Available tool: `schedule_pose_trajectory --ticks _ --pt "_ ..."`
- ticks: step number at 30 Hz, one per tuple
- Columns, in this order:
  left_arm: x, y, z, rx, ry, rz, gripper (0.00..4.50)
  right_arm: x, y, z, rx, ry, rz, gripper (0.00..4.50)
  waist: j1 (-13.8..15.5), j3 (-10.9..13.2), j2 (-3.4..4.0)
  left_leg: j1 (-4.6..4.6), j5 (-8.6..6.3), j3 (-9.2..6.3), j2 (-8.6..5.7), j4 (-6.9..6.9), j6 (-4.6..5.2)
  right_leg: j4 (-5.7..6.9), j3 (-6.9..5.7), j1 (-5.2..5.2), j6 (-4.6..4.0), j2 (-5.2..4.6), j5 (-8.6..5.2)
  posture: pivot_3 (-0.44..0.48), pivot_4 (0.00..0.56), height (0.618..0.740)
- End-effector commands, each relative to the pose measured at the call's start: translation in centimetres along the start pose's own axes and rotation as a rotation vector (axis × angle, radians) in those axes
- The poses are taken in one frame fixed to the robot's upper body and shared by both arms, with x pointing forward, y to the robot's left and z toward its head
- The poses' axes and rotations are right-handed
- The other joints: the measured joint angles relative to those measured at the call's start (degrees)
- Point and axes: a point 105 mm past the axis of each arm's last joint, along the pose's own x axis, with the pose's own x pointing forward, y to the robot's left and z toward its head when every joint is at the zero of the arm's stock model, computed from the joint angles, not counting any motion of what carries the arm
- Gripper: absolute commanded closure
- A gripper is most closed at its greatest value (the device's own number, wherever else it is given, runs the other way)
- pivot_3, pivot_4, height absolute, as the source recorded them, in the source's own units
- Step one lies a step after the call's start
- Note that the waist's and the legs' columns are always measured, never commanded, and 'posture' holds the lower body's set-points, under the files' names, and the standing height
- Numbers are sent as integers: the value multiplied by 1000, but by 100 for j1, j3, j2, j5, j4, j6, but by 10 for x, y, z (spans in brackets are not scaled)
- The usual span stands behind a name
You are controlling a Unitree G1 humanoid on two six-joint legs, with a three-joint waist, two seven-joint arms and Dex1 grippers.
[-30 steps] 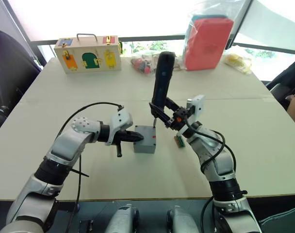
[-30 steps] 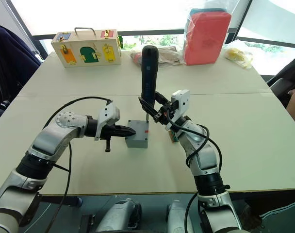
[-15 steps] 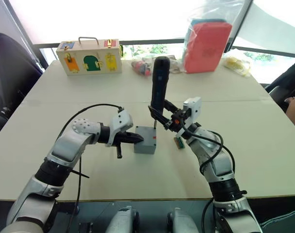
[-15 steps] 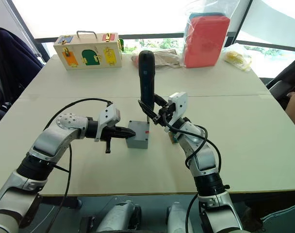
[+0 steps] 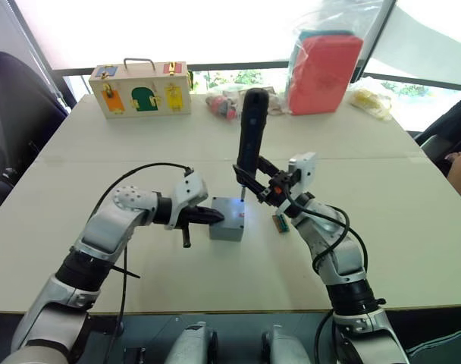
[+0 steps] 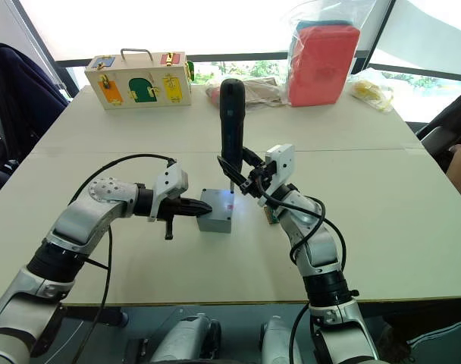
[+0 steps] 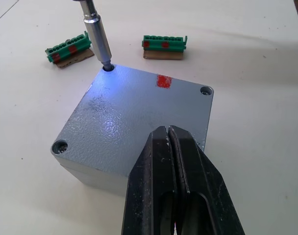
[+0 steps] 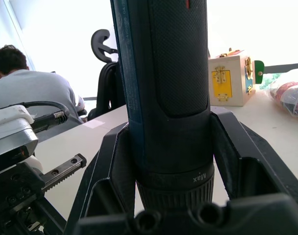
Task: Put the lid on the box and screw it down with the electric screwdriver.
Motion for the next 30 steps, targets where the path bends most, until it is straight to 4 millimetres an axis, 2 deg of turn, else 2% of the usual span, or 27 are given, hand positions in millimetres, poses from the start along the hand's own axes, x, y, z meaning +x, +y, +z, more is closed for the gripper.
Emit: schedule_pose_trajectory --ticks 1,2,6,9,13,15,18,22,26,30 --pt "2 -1 -2 2 5 -10 4500 -11 -6 -27 44 120 -29 2726 1 0 0 0 0 0 0 0 0 0 0 0 0 0 0 0 150 740" --pt "3 -1 -2 -2 3 -10 4500 -10 -8 -18 29 101 -25 2726 6 0 0 0 0 0 0 0 0 0 0 -1 0 0 0 0 150 740" --pt "1 1 -4 -26 -12 -2 4500 -7 -12 44 -7 -11 26 2726 33 5 4 -6 -2 0 -2 -1 4 0 -2 -6 0 -9 0 0 150 740" --pt "1 2 -3 -42 -33 8 4500 -6 -11 82 -19 -48 71 2726 34 17 14 -22 -3 1 -6 -1 5 0 -3 -23 0 -19 0 0 150 740" --pt "-2 4 8 -95 -120 28 4500 -1 -17 134 117 -173 68 2726 19 27 24 -58 -3 1 -4 -2 6 3 -1 -38 1 -21 1 0 150 740" --pt "-7 10 19 -131 -201 67 4500 4 -23 148 219 -179 57 2726 11 32 29 -75 0 0 -2 -2 0 6 -1 -56 1 -21 2 0 150 740" --pt "-12 16 29 -171 -257 97 4500 4 -38 149 336 -105 21 2726 4 35 26 -85 1 -1 0 -2 -1 6 -1 -63 0 -21 2 0 150 740" --pt "-20 9 39 -137 -254 73 4500 -14 -67 130 305 128 -111 2726 29 43 22 -89 0 -1 -2 0 1 2 -3 -58 0 -24 2 0 150 740" --pt "-32 -15 42 -66 -191 -18 4500 -64 -90 88 384 545 -218 2726 25 64 20 -119 -3 -1 -10 8 11 -5 -5 -75 -2 -37 3 0 150 740" --pt "-36 -41 40 -11 -125 -99 4500 -105 -102 63 538 777 -299 2726 -22 83 30 -121 -7 6 -7 3 17 -20 -4 -75 -2 -43 3 0 150 740"
